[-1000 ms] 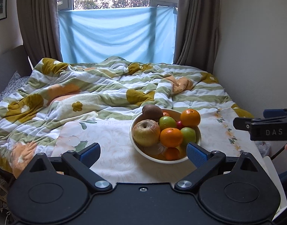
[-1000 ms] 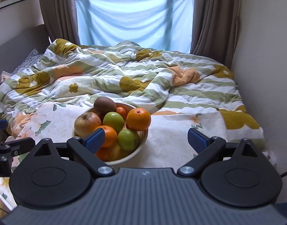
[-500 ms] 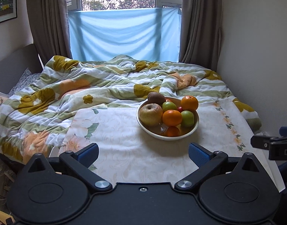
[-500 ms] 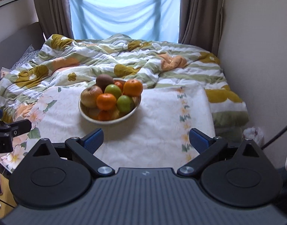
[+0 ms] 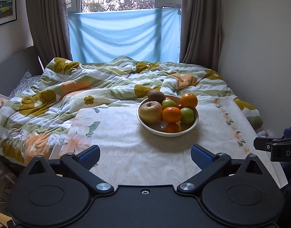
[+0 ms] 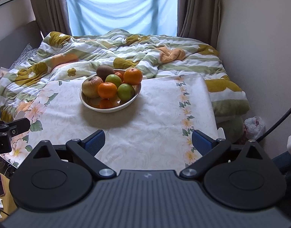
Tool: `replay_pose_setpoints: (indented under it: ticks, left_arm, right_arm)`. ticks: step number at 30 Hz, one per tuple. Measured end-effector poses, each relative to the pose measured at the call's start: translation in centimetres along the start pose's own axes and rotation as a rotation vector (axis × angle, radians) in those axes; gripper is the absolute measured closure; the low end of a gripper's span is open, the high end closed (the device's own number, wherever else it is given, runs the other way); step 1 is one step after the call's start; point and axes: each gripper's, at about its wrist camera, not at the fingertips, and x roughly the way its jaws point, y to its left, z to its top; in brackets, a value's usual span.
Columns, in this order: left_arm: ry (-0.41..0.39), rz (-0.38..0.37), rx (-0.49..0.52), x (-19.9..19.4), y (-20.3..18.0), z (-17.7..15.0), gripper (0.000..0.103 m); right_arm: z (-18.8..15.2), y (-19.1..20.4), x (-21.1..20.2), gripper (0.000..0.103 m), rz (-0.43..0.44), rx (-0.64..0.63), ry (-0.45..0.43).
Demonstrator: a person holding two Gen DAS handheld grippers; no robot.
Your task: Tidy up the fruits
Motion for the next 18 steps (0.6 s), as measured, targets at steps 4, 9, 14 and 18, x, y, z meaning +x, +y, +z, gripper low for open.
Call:
replay_pose_setpoints:
  ticks: [4,9,14,18]
  left_arm:
    - [-0.001,-0.002,-0.001,-0.10,-0.01,-0.05,0.000]
    - [0.000,-0.006,0.000,-0.06,-0.02,0.09,0.000]
    - [0.001,-0.014,-0.016,0.02,0.07,0.27,0.000]
    - [-0.004,-0.013,-0.011,0.17,0.23,0.48,0.000]
  right_arm:
    - [-0.14,0.16,-0.13,0.000,-0.002,0.000,0.002]
    - [-0.19,0.20,-0.19,0.000,-0.003,-0.001,0.001]
    - [-0.33,0.24,-0.36,0.000,-0.006,0.000,-0.003]
    - [-0.26,0.30,-0.41,0.000,-0.008,-0.001,0.001]
